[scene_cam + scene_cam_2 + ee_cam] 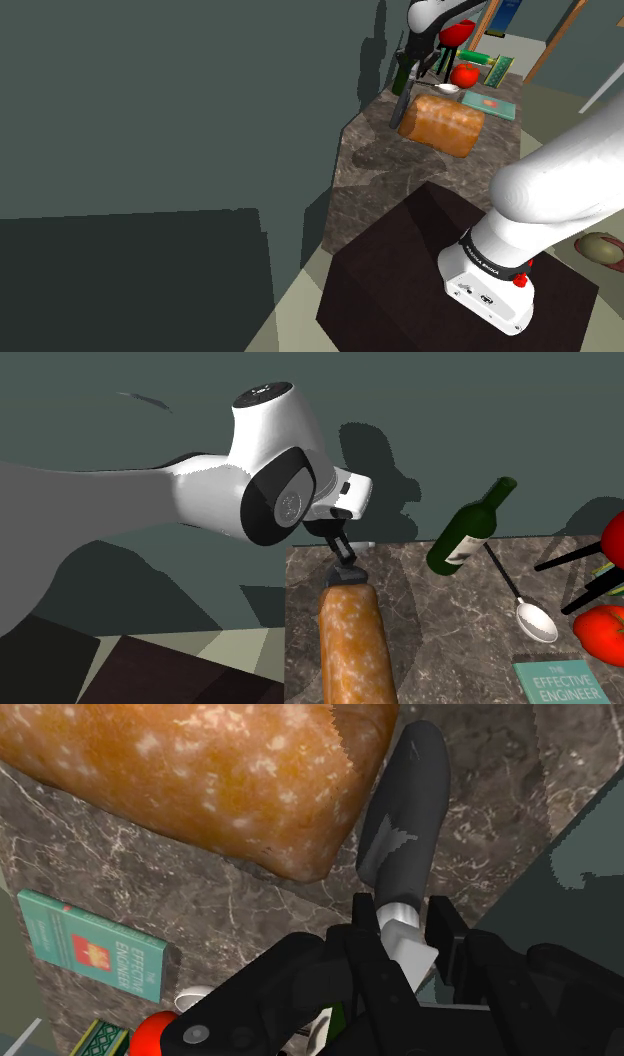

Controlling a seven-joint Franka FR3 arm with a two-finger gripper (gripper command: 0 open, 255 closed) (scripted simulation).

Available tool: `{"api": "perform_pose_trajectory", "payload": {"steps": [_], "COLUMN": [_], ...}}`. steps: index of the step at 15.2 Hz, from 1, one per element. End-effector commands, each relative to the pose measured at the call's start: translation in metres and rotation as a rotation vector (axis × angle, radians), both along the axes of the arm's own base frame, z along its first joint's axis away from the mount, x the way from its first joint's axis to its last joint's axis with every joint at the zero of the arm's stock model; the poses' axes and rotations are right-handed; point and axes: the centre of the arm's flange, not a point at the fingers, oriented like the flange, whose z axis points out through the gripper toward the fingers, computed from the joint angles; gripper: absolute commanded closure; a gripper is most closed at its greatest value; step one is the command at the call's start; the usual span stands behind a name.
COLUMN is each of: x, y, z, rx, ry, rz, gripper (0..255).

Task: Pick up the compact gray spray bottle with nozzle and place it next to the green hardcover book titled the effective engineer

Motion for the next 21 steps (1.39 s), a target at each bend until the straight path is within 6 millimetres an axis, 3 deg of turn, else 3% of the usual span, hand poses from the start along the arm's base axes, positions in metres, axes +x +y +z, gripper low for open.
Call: {"api": "perform_pose_trajectory", "payload": {"steps": [1, 6, 21], "x": [0.0, 0.0, 0.0], "y": [0.0, 0.0, 0.0], "z": [0.0, 0.0, 0.079], "rx": [0.0, 0.0, 0.0], "ry": [0.0, 0.0, 0.0], "rz": [0.0, 0.0, 0.0], "gripper": [255, 255, 255]}}
